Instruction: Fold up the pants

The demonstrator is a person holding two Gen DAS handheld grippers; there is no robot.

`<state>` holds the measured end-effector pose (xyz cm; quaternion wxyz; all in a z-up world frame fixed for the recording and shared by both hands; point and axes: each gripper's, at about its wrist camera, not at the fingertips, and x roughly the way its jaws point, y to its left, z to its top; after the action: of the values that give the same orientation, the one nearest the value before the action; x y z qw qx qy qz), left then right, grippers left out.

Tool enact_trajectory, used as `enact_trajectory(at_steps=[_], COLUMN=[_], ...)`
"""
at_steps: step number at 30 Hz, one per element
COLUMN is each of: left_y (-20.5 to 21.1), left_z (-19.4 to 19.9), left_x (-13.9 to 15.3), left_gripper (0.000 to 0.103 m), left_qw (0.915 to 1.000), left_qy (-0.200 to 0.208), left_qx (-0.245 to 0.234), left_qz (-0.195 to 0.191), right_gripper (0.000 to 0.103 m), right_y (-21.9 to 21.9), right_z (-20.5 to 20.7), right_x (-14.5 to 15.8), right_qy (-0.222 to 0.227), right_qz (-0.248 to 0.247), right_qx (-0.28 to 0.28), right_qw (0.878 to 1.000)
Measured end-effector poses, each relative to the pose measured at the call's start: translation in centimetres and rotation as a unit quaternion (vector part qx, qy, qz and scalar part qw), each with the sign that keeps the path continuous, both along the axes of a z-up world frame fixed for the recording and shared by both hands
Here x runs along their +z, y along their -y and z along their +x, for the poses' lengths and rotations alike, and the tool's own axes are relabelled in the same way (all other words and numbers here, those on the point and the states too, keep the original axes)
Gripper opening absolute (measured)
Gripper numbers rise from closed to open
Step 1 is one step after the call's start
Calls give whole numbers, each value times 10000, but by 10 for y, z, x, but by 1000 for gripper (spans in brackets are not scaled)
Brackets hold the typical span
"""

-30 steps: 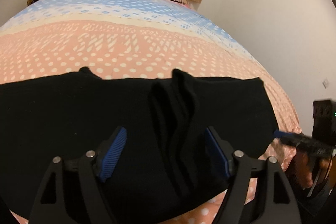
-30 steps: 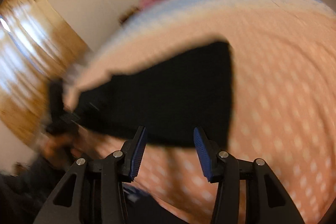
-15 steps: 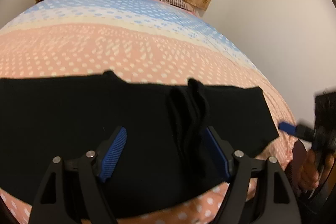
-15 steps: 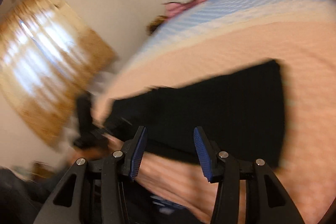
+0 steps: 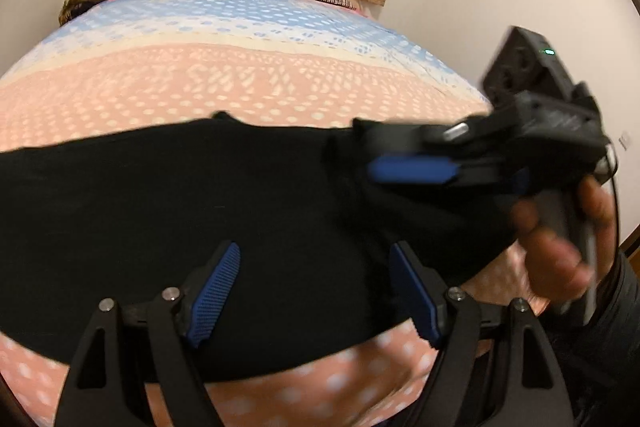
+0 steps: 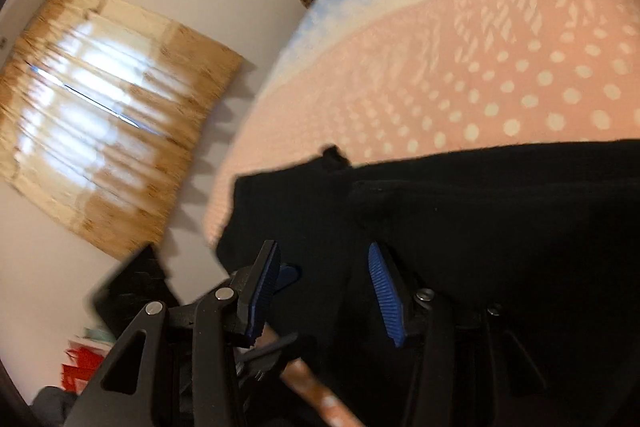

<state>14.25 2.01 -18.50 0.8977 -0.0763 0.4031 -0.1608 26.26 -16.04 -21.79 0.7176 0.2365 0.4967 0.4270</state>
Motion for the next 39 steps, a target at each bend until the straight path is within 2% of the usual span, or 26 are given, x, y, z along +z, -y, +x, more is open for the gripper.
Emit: enact_trajectory(at_steps=[4, 8, 10, 12, 15, 16, 18, 19, 24, 27, 30, 33, 35, 36, 38, 39], left_y=[-42, -111, -152, -189, -218, -226, -226, -224, -210, -214, -209, -212, -212, -212, -210, -207], left_z=[-10, -16, -17, -16, -19, -19, -19, -18, -15, -13, -13, -16, -16, -17, -15, -14], left_x=[13, 26, 29, 24, 10, 2, -9, -13, -22, -25, -23, -20, -18, -16, -16, -15], left_gripper=[80, 80, 81, 82, 82, 82, 82, 82, 82, 83, 79, 70, 54, 49, 41, 40], left_qw=[9977, 9887, 9822, 9749, 9724, 9713, 9684, 9672, 9666, 9675, 9716, 9704, 9710, 9719, 9733, 9741], left_qy=[185, 356, 400, 276, 100, -27, -168, -198, -111, -91, -116, -150, -152, -150, -167, -164], left_qx=[275, 1102, 1607, 2077, 2325, 2373, 2438, 2483, 2560, 2526, 2361, 2408, 2384, 2350, 2289, 2252], left_qz=[592, 947, 888, 759, 147, -176, -499, -493, -7, -59, 131, 88, 83, 69, 17, 94], right_gripper=[48, 48, 48, 49, 49, 49, 49, 49, 49, 49, 49, 49, 49, 49, 49, 49], right_y=[37, 71, 89, 100, 116, 118, 120, 122, 112, 104, 105, 105, 105, 105, 104, 104], right_z=[-21, -58, -75, -93, -106, -108, -110, -112, -112, -112, -112, -113, -112, -112, -111, -111], right_x=[19, 36, 42, 45, 44, 42, 42, 42, 31, 28, 28, 29, 28, 27, 25, 23], right_qy=[162, 648, 934, 1196, 1414, 1481, 1572, 1651, 1700, 1730, 1757, 1795, 1801, 1791, 1771, 1751], right_qz=[107, -420, -695, -837, -912, -981, -1103, -1154, -1174, -1225, -1195, -1171, -1187, -1201, -1232, -1242], right_qx=[-365, -599, -730, -862, -1059, -1123, -1151, -1143, -1067, -1064, -1112, -1126, -1134, -1127, -1116, -1109], right_qw=[9991, 9952, 9905, 9855, 9800, 9777, 9746, 9728, 9726, 9715, 9708, 9703, 9698, 9699, 9701, 9704])
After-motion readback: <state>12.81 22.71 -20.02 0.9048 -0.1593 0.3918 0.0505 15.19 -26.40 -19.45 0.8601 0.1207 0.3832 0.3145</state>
